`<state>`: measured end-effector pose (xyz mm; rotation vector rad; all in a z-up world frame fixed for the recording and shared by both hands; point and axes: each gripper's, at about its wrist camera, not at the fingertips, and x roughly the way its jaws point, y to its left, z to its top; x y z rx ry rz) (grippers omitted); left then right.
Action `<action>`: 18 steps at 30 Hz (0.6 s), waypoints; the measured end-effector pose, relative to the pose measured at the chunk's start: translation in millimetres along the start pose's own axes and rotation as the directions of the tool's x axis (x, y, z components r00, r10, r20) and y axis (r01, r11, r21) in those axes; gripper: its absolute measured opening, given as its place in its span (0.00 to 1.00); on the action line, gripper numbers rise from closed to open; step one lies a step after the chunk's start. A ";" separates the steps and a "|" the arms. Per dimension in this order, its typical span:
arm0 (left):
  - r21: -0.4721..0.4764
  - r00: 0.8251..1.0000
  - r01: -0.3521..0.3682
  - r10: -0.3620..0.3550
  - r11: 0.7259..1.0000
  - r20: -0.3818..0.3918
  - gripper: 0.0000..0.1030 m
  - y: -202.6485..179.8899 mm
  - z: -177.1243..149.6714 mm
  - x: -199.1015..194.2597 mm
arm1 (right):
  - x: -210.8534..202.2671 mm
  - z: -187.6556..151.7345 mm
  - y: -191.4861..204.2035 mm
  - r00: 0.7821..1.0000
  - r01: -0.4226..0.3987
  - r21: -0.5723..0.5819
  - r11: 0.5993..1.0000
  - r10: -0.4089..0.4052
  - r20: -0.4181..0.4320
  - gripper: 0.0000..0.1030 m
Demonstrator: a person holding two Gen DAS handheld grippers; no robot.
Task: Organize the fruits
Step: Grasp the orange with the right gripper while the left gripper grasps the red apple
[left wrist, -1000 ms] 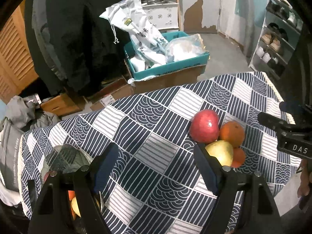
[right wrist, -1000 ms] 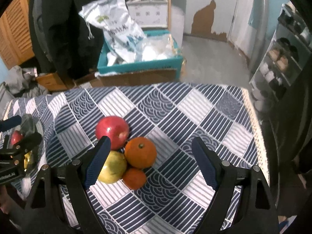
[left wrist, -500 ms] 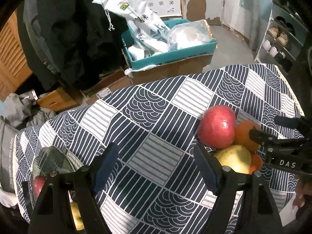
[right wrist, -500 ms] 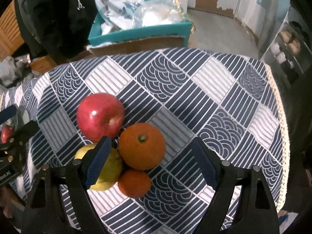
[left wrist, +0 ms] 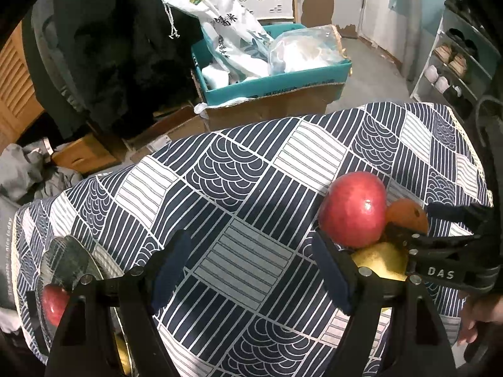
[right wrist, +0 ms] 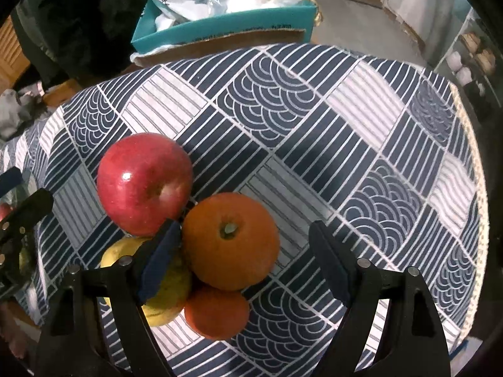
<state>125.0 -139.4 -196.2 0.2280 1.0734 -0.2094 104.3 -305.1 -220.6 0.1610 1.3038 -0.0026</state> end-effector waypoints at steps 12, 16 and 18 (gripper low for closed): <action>-0.024 0.998 0.058 -0.058 0.998 -0.005 0.78 -7.2 6.4 0.4 | 8.4 -0.7 -5.7 0.995 -0.089 0.035 0.995 0.090 -0.029 0.63; -0.027 0.996 0.085 -0.085 0.996 -0.004 0.78 -15.4 9.9 -0.5 | -0.2 -4.4 -9.0 0.997 -0.070 0.029 0.997 0.070 0.011 0.62; -0.029 0.995 0.102 -0.102 0.994 -0.007 0.78 -20.0 11.6 -0.1 | -8.1 -4.4 -13.9 0.998 -0.036 0.023 0.999 0.035 0.043 0.62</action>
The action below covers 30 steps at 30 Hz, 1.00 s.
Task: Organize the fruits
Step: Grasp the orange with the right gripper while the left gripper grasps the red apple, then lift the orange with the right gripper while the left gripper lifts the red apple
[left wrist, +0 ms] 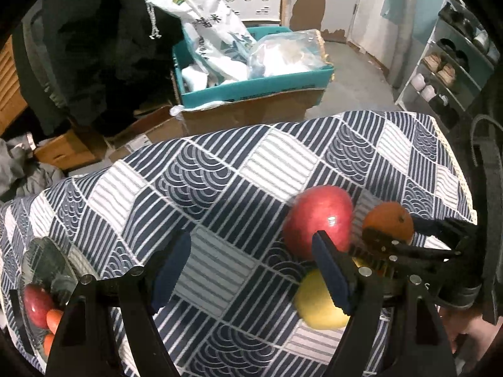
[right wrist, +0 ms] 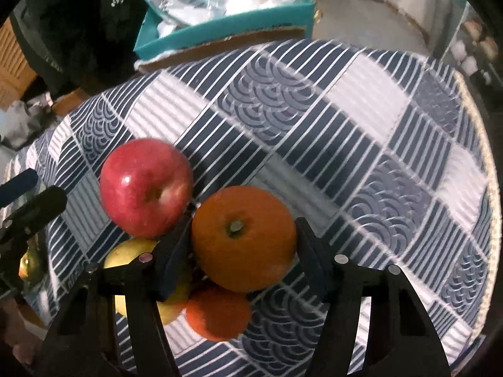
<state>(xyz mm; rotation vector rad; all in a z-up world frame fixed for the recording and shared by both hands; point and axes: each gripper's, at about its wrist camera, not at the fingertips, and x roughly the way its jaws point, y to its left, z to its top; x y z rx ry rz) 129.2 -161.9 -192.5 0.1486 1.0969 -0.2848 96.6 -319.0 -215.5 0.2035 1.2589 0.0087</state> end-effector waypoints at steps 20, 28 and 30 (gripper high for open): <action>0.076 0.995 0.088 -0.084 0.993 -0.055 0.83 -38.0 11.2 42.8 | -18.0 -1.5 -46.0 0.989 0.107 0.051 0.993 -0.112 0.101 0.62; 0.049 0.988 0.127 -0.123 0.991 -0.090 0.74 -40.1 9.1 65.1 | -15.3 -4.4 -44.6 0.987 0.122 0.034 0.992 -0.124 0.098 0.62; 0.035 0.981 0.169 -0.165 0.985 -0.099 0.65 -40.2 9.1 68.0 | -14.7 -5.3 -45.2 0.988 0.122 0.035 0.992 -0.125 0.096 0.62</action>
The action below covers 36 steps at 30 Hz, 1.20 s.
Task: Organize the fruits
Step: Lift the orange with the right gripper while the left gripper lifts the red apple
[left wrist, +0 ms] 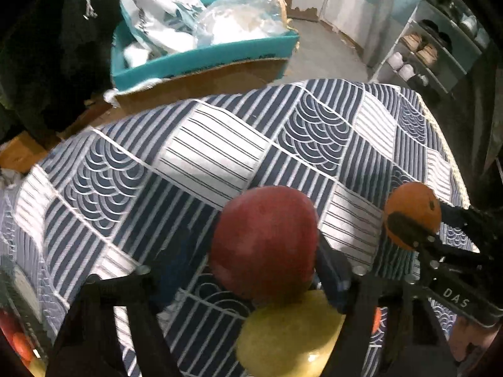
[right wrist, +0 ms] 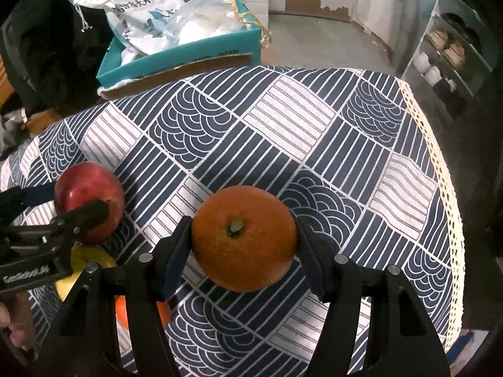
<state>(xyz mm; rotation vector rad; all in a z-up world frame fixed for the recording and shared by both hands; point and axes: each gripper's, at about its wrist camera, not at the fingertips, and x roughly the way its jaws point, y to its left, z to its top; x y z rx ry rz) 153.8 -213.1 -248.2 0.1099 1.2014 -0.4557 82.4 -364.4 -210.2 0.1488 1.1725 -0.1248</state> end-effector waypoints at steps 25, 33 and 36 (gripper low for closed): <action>0.036 0.984 -0.122 0.117 0.992 0.134 0.61 1.7 -8.3 -62.5 | -49.7 6.5 20.1 0.991 0.059 -0.069 0.996 -0.049 0.128 0.62; 0.025 0.976 -0.127 0.121 0.992 0.182 0.61 6.1 -20.3 -100.2 | -80.3 7.9 28.9 0.983 0.047 -0.082 0.996 -0.031 0.180 0.62; 0.016 0.975 -0.125 0.120 0.992 0.190 0.61 9.0 -23.8 -111.4 | -89.9 8.2 33.3 0.980 0.040 -0.090 0.995 -0.021 0.196 0.62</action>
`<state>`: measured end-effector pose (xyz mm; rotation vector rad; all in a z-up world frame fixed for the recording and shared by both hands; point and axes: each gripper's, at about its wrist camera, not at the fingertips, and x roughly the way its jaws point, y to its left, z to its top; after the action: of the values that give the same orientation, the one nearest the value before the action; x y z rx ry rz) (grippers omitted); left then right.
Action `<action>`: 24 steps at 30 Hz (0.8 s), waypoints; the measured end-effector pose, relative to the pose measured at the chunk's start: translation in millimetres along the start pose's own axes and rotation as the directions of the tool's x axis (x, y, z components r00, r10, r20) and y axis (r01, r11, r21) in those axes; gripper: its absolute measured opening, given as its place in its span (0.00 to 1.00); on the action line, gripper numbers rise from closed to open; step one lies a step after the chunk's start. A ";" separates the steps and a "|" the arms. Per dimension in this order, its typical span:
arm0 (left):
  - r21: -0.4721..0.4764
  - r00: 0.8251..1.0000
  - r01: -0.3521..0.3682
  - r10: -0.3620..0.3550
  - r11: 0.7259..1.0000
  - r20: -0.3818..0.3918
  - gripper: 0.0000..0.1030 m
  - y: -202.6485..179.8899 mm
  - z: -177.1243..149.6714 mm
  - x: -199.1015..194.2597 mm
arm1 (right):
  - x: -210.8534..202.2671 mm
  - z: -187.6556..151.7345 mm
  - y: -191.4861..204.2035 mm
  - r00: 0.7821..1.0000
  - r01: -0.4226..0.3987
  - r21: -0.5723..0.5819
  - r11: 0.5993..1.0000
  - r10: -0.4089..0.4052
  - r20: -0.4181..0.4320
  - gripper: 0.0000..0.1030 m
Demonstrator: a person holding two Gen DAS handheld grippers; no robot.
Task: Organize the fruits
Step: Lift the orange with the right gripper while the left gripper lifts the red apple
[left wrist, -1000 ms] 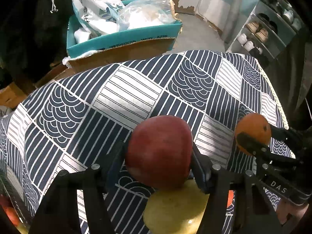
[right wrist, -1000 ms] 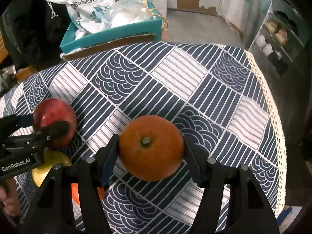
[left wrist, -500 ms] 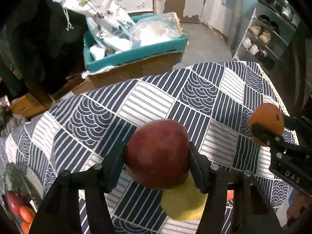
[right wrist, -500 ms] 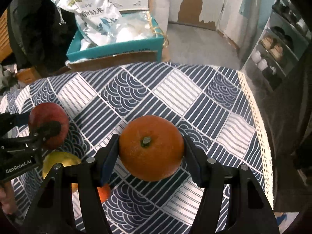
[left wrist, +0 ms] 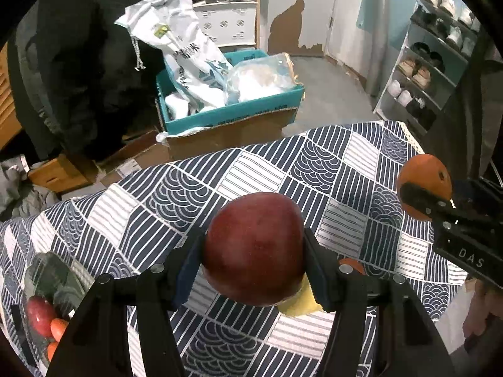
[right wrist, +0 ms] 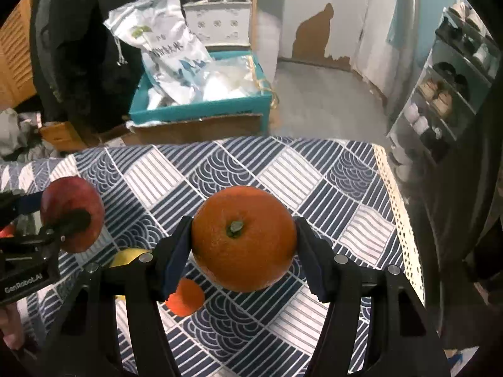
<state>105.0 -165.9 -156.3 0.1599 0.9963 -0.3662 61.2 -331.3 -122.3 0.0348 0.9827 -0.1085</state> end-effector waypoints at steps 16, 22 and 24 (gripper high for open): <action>-0.023 0.995 -0.016 0.018 1.000 0.095 0.61 21.4 -8.9 -69.3 | -56.9 9.9 33.4 0.993 -0.041 -0.065 0.997 0.047 0.104 0.62; -0.037 0.993 -0.011 0.015 0.999 0.117 0.61 30.2 -11.7 -87.5 | -72.9 13.1 47.5 0.987 -0.078 -0.083 0.993 0.089 0.132 0.62; -0.040 0.991 -0.018 0.023 0.999 0.130 0.61 34.6 -13.3 -94.2 | -77.5 14.2 52.7 0.986 -0.083 -0.094 0.992 0.095 0.140 0.62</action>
<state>61.4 -108.4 -85.3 0.1101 0.8713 -0.3339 36.0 -274.2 -51.1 -0.0095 0.8386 0.0142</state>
